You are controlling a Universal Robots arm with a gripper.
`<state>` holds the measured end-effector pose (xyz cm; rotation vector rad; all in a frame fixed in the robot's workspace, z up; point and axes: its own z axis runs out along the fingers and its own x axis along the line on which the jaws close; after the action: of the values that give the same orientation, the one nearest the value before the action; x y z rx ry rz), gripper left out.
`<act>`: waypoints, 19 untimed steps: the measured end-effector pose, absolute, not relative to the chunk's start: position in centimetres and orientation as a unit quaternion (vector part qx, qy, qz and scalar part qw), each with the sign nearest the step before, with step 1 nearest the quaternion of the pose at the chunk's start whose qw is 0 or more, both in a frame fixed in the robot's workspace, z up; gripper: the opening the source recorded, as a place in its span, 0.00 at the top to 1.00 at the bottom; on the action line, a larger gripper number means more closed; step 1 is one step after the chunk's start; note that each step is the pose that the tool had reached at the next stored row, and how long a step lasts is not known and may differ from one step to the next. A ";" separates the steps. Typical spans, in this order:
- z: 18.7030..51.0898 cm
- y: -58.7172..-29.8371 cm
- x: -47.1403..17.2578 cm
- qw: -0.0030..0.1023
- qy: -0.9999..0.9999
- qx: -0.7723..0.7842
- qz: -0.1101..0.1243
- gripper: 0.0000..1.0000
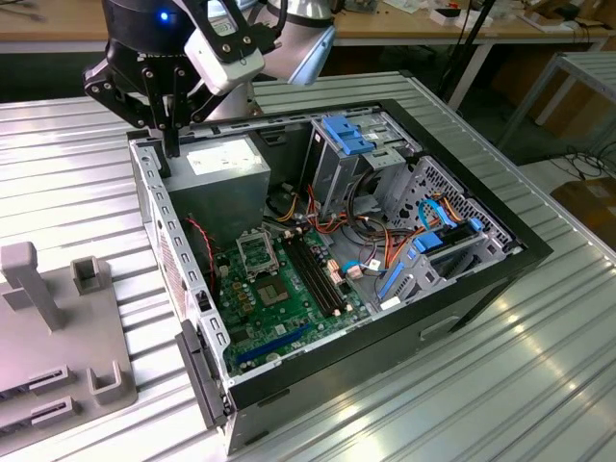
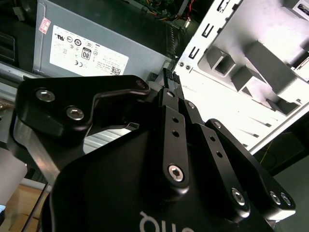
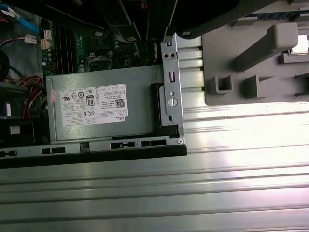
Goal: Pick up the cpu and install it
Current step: 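Reach for the cpu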
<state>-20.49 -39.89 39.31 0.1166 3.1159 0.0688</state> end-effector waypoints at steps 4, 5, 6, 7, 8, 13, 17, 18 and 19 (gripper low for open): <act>39.3 -39.9 -20.5 0.011 0.999 0.037 0.022 0.89; 39.3 -39.9 -20.5 0.011 0.999 0.037 0.022 0.89; 39.3 -39.9 -20.5 0.011 0.999 0.037 0.022 0.89; 39.3 -39.9 -20.6 0.011 0.999 0.037 0.022 0.89; 39.3 -39.9 -20.6 0.011 0.999 0.038 0.022 0.89; 39.3 -39.9 -20.9 0.011 0.999 0.037 0.022 0.89; 39.3 -39.9 -21.1 0.011 0.999 0.037 0.022 0.89; 39.3 -39.9 -21.2 0.011 0.999 0.037 0.022 0.89; 39.3 -39.9 -21.3 0.011 0.999 0.037 0.022 0.89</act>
<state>-21.26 -39.89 39.31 0.1167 3.1159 0.0688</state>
